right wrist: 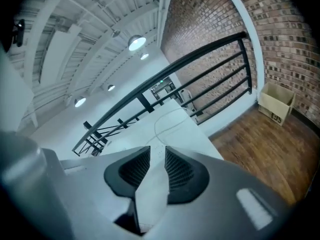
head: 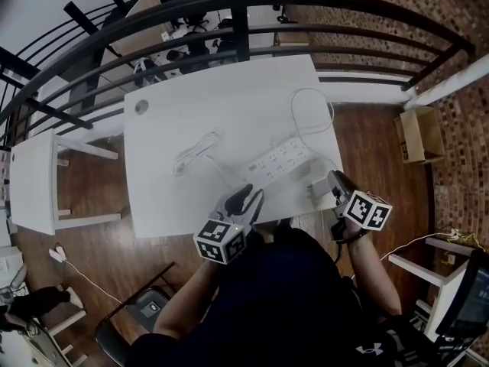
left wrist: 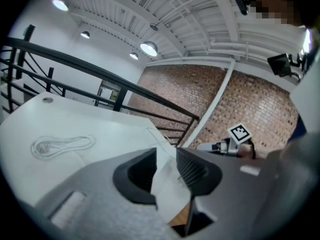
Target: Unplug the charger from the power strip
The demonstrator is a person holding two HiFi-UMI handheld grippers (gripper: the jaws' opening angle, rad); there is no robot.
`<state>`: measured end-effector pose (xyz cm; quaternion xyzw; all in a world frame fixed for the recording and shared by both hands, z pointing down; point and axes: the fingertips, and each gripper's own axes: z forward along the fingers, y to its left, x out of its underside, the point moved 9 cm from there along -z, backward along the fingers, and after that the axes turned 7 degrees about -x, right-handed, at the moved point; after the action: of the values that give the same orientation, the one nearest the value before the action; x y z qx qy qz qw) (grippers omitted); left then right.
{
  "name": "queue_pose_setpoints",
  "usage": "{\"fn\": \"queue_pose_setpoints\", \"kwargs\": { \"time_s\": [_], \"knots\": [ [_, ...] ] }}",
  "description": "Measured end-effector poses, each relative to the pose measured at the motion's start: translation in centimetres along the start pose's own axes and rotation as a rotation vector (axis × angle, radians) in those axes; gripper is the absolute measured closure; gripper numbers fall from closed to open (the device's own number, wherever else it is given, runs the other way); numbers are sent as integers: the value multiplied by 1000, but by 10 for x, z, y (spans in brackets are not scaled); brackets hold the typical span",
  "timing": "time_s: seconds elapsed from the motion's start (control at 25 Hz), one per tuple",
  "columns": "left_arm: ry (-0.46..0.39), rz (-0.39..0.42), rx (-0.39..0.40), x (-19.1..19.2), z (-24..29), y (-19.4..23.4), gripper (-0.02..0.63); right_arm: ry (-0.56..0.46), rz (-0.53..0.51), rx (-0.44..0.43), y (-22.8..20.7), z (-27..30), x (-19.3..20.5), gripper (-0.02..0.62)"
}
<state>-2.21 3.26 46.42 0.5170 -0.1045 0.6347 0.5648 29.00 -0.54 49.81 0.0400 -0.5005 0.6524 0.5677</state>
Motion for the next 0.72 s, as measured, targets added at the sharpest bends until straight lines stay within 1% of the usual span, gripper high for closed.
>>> {"fn": "queue_pose_setpoints", "kwargs": {
  "time_s": [0.16,0.24,0.32,0.4,0.6,0.68,0.72],
  "knots": [
    [-82,10,21,-22,-14,-13,516,-59,-112,-134,59,-8,-23,542],
    [-109,17,30,-32,-20,-19,558,-80,-185,-186,83,-13,-31,572],
    [-130,25,43,-38,-25,-27,600,-97,-237,-227,98,-20,-36,584],
    [-156,63,60,-43,-28,-36,600,-124,-283,-264,110,-30,-39,584],
    [-219,214,76,-50,-31,-57,600,-153,-418,-333,136,-37,-27,584],
    [-224,244,90,-52,-32,-64,600,-162,-463,-348,144,-36,-21,584],
    [-219,242,96,-53,-33,-66,600,-167,-474,-354,147,-35,-19,584]
  ]
}}
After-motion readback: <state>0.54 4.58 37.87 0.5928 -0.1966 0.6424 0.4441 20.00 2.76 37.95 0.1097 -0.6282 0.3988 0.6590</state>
